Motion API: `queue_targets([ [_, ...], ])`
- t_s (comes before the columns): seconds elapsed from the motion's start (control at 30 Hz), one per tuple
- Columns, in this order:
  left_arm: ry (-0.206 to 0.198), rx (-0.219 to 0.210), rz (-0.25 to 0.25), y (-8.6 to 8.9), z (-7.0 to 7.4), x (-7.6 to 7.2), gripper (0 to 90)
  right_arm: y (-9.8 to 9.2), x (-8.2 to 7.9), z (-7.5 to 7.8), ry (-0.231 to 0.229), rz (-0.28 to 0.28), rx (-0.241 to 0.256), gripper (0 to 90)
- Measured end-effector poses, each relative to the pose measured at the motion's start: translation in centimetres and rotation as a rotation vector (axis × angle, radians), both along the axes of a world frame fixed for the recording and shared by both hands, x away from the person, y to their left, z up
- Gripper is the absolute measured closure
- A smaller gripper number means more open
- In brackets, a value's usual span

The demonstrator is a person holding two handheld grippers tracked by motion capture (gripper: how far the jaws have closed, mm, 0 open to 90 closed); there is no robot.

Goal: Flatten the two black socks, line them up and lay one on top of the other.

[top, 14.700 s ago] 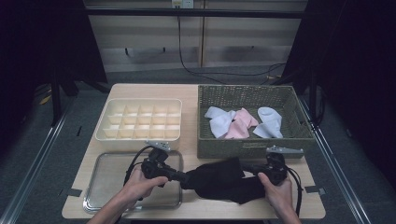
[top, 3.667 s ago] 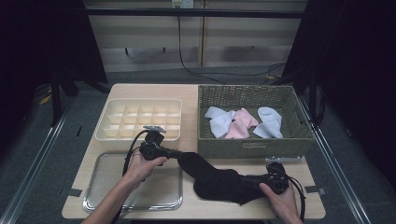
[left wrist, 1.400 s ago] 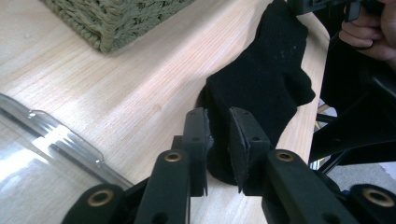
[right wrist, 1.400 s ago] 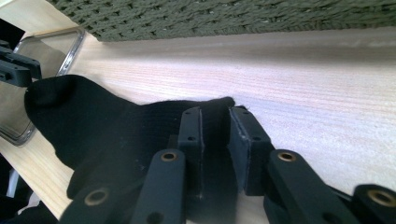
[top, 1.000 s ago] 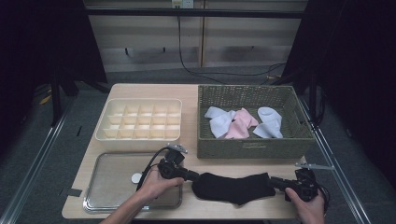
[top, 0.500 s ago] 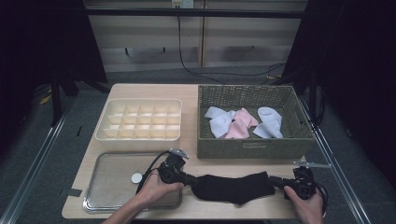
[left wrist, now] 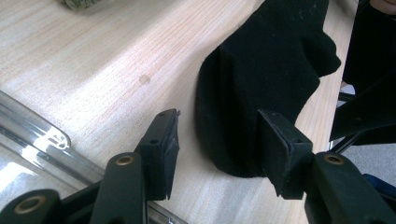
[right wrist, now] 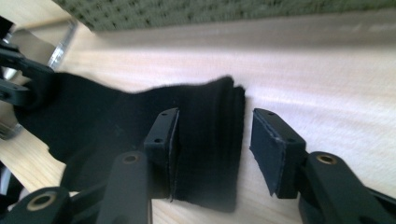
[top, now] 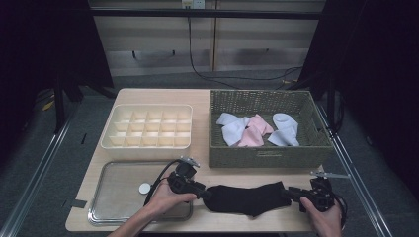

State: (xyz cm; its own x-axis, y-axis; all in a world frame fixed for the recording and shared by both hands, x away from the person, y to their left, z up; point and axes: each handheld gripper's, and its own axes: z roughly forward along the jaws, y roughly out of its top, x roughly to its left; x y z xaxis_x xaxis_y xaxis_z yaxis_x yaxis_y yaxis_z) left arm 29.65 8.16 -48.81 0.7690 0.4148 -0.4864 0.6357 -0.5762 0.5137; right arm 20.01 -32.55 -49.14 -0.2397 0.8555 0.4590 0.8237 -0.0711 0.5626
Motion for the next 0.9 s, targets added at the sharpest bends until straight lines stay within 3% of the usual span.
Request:
queue_targets([
  [0.27,0.009,0.002,-0.004,0.21,-0.26,0.17,50.9,0.6,0.33,-0.44,0.006,0.02,0.002,50.6],
  [0.5,0.019,-0.008,0.007,0.06,-0.33,0.14,53.8,0.61,0.4,-0.73,0.036,0.022,0.055,61.9],
  [0.6,0.003,0.009,-0.021,0.04,-0.31,0.1,54.7,0.57,0.5,-0.94,0.051,0.031,0.091,69.9],
  [0.63,0.011,-0.005,0.0,-0.11,-0.34,-0.08,55.1,0.67,0.47,-0.93,0.057,0.033,0.1,72.7],
  [0.73,0.009,-0.004,-0.01,-0.1,-0.34,-0.05,55.4,0.78,0.5,-0.89,0.045,0.038,0.112,79.7],
  [0.87,0.009,-0.004,-0.002,-0.17,-0.34,-0.06,55.6,0.59,0.48,-0.73,0.032,0.038,0.127,82.2],
  [0.9,-0.002,0.013,-0.028,-0.14,-0.29,0.06,55.6,0.53,0.45,-0.61,0.032,0.035,0.135,82.4],
])
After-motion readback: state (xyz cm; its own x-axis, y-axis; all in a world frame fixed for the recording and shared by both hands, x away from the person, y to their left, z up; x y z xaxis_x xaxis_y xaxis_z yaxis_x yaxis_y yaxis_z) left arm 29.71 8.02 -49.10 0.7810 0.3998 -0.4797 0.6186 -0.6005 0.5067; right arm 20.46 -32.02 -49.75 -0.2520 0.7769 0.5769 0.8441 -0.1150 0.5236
